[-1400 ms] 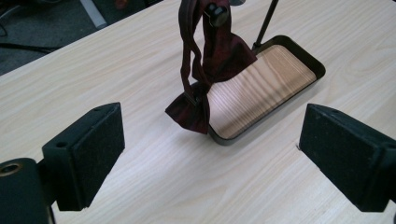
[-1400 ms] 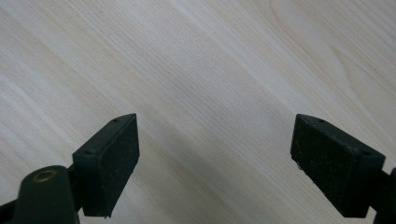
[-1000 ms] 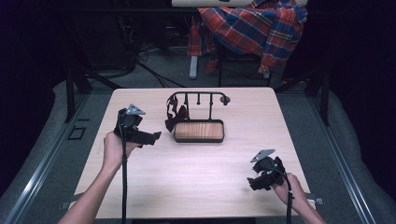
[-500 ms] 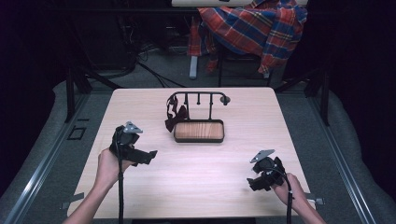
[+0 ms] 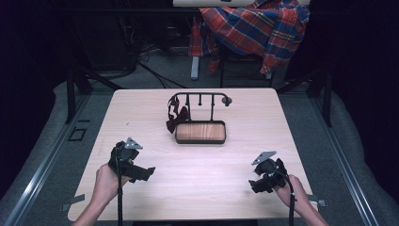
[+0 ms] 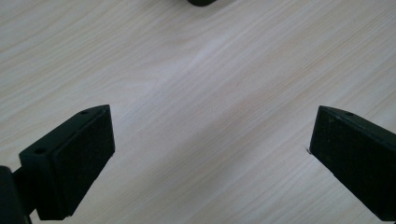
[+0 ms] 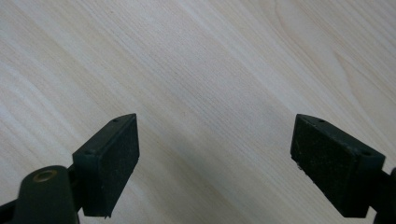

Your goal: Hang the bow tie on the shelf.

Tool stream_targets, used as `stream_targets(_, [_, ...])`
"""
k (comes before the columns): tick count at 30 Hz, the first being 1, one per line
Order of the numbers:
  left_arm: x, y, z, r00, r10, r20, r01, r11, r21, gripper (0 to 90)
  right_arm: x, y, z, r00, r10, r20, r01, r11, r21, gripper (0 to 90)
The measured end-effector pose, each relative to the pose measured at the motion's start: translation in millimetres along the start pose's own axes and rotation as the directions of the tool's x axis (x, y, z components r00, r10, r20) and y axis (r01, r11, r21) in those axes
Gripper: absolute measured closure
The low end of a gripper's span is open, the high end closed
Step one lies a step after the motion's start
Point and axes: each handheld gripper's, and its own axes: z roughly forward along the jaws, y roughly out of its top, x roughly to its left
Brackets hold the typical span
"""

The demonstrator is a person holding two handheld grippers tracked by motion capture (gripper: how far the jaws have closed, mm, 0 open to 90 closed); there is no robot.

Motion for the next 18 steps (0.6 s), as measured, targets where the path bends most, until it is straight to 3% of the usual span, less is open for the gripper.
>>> stream_targets(9, [1.9,-19.9,4.0,0.9991,-0.031,-0.029,0.031,0.9994,-0.018,0.3,0.9,0.3,0.0,1.0,-0.009,0.002,0.009,1.0,0.007,15.2])
stream_targets(12, [3.1,-23.8,7.0,0.9971,-0.062,0.044,0.063,0.9971,-0.042,0.4,2.7,0.5,0.7,0.9999,-0.007,-0.008,0.008,1.0,0.002,15.2])
stream_targets(18, [-1.1,-22.8,15.2,0.995,-0.042,0.091,0.046,0.998,-0.043,0.3,4.8,0.8,1.4,0.9996,-0.026,-0.01,0.026,1.0,0.008,15.2])
